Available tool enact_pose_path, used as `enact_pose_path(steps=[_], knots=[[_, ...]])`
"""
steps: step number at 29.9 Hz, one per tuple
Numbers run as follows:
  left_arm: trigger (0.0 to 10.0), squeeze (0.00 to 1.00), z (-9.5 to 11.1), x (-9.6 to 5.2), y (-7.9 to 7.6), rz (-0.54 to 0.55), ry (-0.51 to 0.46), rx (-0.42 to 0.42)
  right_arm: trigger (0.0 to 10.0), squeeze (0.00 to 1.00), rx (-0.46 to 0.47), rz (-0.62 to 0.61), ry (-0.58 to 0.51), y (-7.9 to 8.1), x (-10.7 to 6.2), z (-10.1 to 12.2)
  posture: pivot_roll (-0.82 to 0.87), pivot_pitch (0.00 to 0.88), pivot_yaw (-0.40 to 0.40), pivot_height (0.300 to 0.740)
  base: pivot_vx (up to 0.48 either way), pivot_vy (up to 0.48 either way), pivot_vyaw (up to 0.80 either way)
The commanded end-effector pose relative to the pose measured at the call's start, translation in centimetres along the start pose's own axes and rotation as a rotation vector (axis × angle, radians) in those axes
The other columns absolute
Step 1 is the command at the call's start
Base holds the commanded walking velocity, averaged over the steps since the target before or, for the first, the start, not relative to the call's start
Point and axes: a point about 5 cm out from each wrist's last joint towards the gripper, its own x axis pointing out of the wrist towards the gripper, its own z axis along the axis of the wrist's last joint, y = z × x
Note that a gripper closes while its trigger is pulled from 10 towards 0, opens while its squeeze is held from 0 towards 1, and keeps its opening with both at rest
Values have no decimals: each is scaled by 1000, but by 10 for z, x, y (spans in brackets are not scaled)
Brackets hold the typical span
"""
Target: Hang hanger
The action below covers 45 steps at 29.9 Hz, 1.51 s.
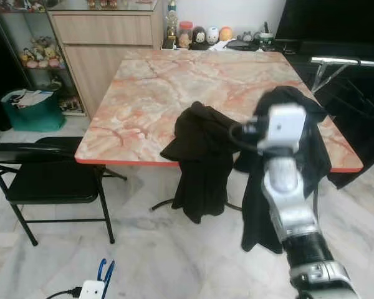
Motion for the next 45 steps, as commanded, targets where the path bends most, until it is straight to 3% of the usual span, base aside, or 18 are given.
enact_pose_path(steps=[1, 8, 13, 19, 27, 34, 35, 39, 45], knots=[[10000, 0, -1, 0, 2, -1, 0, -10, 10000, 0, 13, -10, -35, 1, 9, 12, 24, 0, 0, 740, 307, 0, 0], [10000, 0, -9, -3, 5, 0, 12, -12, 10000, 0, 21, -10, -16, 3, 7, 11, 25, 0, 1, 740, 392, 0, 0], [10000, 0, -26, -8, 15, 9, 36, -12, 10000, 0, 20, -20, -21, 1, 8, 15, 21, 0, 6, 740, 473, 0, 0], [10000, 0, -24, -7, 12, 4, 37, -12, 10000, 0, 7, -35, -68, -2, 22, 31, 16, 0, 6, 740, 480, 0, 0], [10000, 0, -54, -19, 23, 15, 87, -21, 10000, 0, 20, -36, -107, 1, 41, 48, 20, 0, -1, 740, 480, 0, 0], [10000, 0, -58, -20, 24, 19, 95, -26, 10000, 0, 22, 13, -94, 8, 49, 50, 26, 0, -10, 740, 206, 0, 0], [10000, 0, -48, -16, 21, 15, 76, -27, 10000, 0, 22, 35, -64, 11, 48, 45, 28, 0, -13, 740, 0, 0, 0], [10000, 0, -44, -15, 19, 12, 68, -33, 10000, 0, -17, 93, 14, 17, 41, 29, 31, 0, -17, 740, 0, 0, 0], [10000, 0, -45, -14, 18, 17, 79, -28, 10000, 0, -25, 179, 183, 21, 4, -1, 27, 0, -20, 740, 0, 0, 0]])
